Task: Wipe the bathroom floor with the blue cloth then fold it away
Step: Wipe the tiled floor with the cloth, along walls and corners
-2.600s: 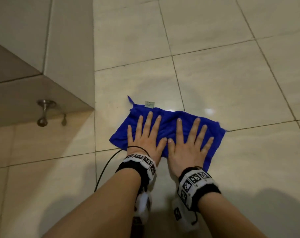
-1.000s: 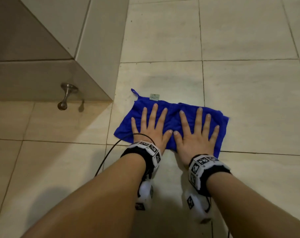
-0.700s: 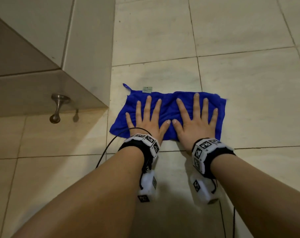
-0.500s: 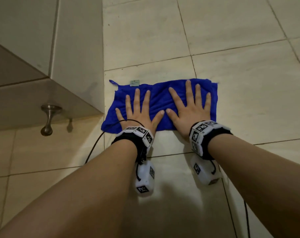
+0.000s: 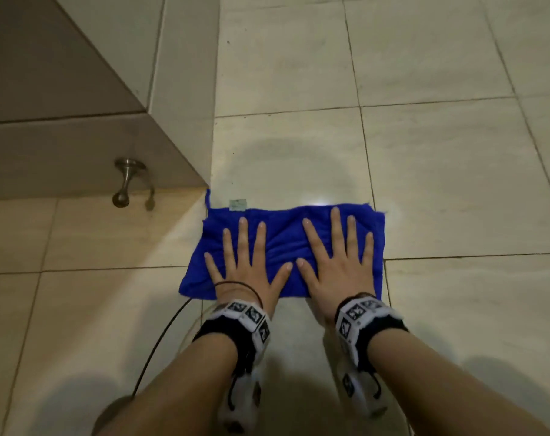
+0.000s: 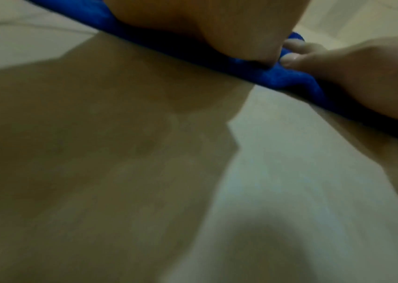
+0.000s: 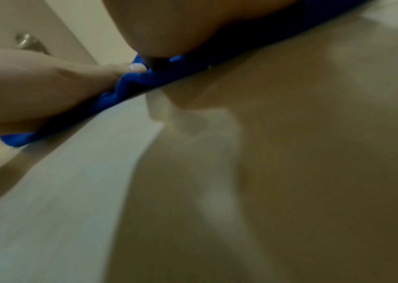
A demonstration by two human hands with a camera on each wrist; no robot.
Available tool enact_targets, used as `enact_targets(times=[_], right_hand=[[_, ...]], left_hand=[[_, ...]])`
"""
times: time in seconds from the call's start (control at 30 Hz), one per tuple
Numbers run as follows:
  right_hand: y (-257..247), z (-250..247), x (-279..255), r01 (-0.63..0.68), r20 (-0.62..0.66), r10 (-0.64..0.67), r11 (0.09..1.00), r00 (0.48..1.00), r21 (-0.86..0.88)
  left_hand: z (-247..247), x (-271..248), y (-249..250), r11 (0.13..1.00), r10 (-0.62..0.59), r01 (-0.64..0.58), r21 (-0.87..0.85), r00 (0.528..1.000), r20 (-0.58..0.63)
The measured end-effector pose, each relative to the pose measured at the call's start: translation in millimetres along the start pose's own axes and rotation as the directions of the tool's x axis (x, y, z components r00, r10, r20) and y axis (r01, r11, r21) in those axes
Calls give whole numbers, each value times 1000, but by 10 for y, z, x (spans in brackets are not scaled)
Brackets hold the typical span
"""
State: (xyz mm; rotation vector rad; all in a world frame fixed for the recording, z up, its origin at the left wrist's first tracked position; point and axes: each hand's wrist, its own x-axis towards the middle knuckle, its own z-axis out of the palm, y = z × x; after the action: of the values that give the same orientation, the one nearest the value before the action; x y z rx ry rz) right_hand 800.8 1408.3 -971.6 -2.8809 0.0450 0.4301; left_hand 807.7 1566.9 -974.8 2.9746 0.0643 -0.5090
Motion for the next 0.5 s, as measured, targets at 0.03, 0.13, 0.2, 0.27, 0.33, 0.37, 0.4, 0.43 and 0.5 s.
enact_targets(times=[0.03, 0.13, 0.2, 0.27, 0.33, 0.37, 0.4, 0.43, 0.5], right_hand=[[-19, 61, -186, 5, 0, -5, 1000, 1000, 7], [-54, 208, -604, 7, 13, -7, 1000, 1000, 1], [-56, 251, -689, 11, 14, -10, 1000, 1000, -6], [-46, 269, -680, 23, 8, -23, 1000, 1000, -9], [-43, 286, -661, 25, 6, -25, 1000, 1000, -16], [-46, 299, -659, 23, 9, -23, 999, 1000, -22], [-49, 316, -660, 20, 12, -20, 999, 1000, -27], [-48, 333, -664, 17, 6, -17, 999, 1000, -32], [-44, 354, -663, 15, -6, -16, 999, 1000, -46]], left_hand=[[73, -197, -51, 1000, 0, 0, 30, 1000, 12], [252, -639, -116, 997, -41, 32, 68, 991, 129], [294, -703, -120, 998, -36, 30, 48, 989, 143], [290, -680, -115, 999, -18, 14, 31, 989, 148], [292, -673, -111, 1000, -16, 13, 20, 987, 158], [310, -690, -114, 999, -35, 32, 18, 985, 172], [328, -710, -120, 998, -51, 47, 28, 985, 167], [335, -719, -122, 998, -59, 53, 45, 989, 138], [277, -709, -109, 995, -69, 56, 82, 984, 163]])
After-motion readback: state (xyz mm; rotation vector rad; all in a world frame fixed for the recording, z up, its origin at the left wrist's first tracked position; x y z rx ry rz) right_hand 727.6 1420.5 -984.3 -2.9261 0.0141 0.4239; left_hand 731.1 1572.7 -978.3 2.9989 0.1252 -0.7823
